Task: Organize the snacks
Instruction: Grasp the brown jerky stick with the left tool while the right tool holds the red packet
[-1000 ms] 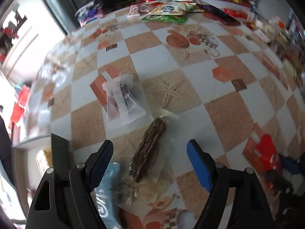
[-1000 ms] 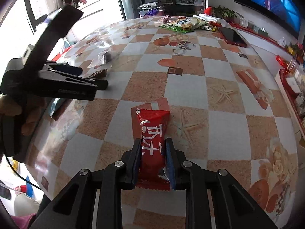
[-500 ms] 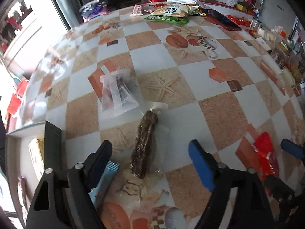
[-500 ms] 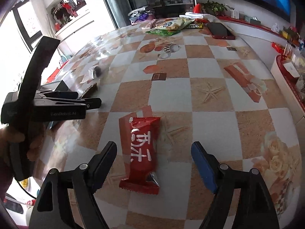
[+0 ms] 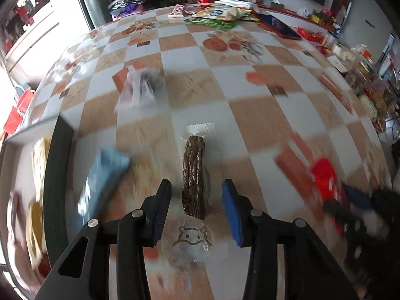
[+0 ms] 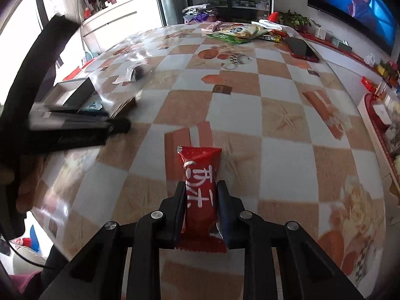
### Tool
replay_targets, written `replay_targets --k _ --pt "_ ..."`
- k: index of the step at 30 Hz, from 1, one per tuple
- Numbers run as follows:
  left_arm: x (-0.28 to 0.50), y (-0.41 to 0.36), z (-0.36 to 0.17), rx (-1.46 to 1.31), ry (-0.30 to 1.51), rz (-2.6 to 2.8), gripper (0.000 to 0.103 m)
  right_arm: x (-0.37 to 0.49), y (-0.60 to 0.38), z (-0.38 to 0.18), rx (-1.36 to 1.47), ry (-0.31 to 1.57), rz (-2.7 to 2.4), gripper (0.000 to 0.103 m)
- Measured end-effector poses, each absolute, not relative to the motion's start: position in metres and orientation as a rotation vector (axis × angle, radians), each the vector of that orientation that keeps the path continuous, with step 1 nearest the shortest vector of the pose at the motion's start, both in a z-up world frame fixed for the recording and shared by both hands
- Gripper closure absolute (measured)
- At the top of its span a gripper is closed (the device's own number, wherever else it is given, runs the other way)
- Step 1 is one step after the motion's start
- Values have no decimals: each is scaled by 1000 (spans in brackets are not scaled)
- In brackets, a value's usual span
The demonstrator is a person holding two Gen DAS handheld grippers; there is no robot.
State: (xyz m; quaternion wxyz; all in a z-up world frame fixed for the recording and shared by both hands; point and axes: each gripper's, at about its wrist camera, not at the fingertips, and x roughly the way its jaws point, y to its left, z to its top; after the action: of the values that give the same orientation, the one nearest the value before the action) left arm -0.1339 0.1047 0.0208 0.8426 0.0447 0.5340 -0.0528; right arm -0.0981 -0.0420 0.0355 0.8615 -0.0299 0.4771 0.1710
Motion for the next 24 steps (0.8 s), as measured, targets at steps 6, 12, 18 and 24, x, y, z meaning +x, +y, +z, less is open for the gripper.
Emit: replay_targets --k 6,12,18,24 --pt "-194 118 21 72 1115 -90 57 -119 -52 36 -57 992 360 77" --pt "-208 130 21 43 1109 -59 56 -127 -48 35 -96 981 343 77" --pt "-208 127 22 63 1107 -34 50 -127 -50 35 -77 987 338 77" --pt "-210 141 26 -7 1109 -37 48 -127 -50 35 -78 988 332 77"
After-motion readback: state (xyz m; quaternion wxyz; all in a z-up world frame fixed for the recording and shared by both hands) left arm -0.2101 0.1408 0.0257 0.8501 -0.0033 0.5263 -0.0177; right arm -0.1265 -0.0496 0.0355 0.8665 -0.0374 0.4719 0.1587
